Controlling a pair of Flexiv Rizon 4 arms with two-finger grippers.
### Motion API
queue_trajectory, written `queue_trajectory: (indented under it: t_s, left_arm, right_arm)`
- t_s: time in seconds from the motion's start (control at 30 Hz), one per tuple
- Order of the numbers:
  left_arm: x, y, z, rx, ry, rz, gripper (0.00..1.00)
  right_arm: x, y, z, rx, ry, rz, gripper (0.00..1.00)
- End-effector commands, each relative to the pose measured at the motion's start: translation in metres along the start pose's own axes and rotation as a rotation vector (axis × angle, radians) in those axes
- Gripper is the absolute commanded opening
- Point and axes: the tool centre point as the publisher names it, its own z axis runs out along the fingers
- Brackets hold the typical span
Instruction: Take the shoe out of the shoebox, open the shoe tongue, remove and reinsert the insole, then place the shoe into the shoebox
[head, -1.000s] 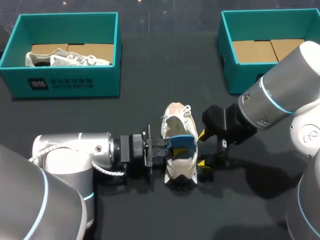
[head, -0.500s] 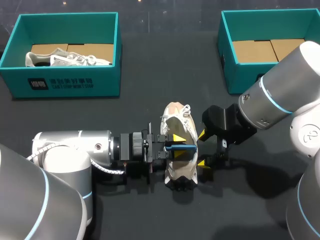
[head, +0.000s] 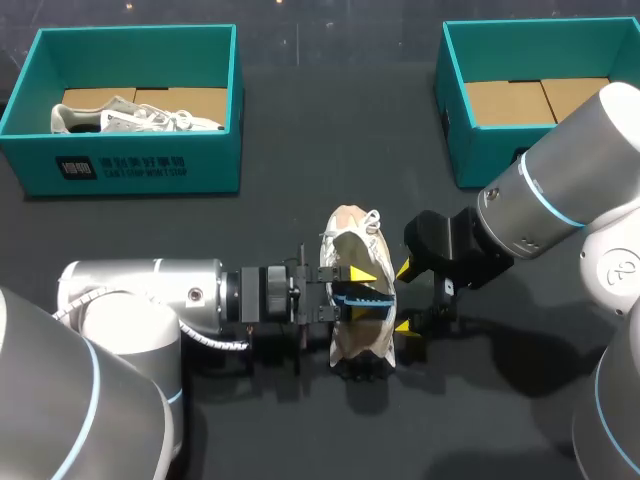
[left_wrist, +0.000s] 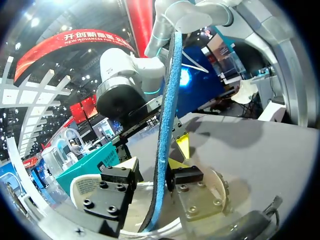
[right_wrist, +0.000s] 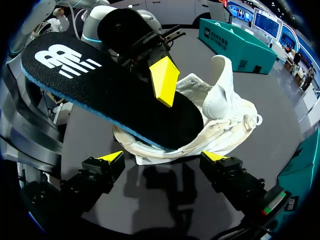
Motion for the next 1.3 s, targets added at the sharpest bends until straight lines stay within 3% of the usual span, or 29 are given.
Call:
queue_trajectory:
  t_s: [0.03, 0.17, 0.23, 0.93, 1.3]
  left_arm:
    - [0.004, -0.008, -0.001, -0.013, -0.007, 0.003, 0.32]
    - [0.004, -0.01, -0.001, -0.014, -0.002, 0.008, 0.24]
    - [0.004, -0.009, 0.0, -0.016, 0.001, 0.005, 0.0]
    - [-0.01, 0.036, 0.002, -0.07, -0.022, 0.037, 0.0]
    - [-0.005, 0.031, 0.0, -0.071, -0.002, 0.038, 0.0]
  right_arm:
    - [0.001, 0.0, 0.001, 0.002, -0.004, 0.0, 1.0]
    - [0.001, 0.0, 0.001, 0.002, -0.004, 0.0, 1.0]
    - [0.001, 0.0, 0.001, 0.002, -0.004, 0.0, 1.0]
    - [0.001, 0.0, 0.001, 0.002, -0.004, 0.0, 1.0]
    - [0.001, 0.0, 0.001, 0.002, -0.004, 0.0, 1.0]
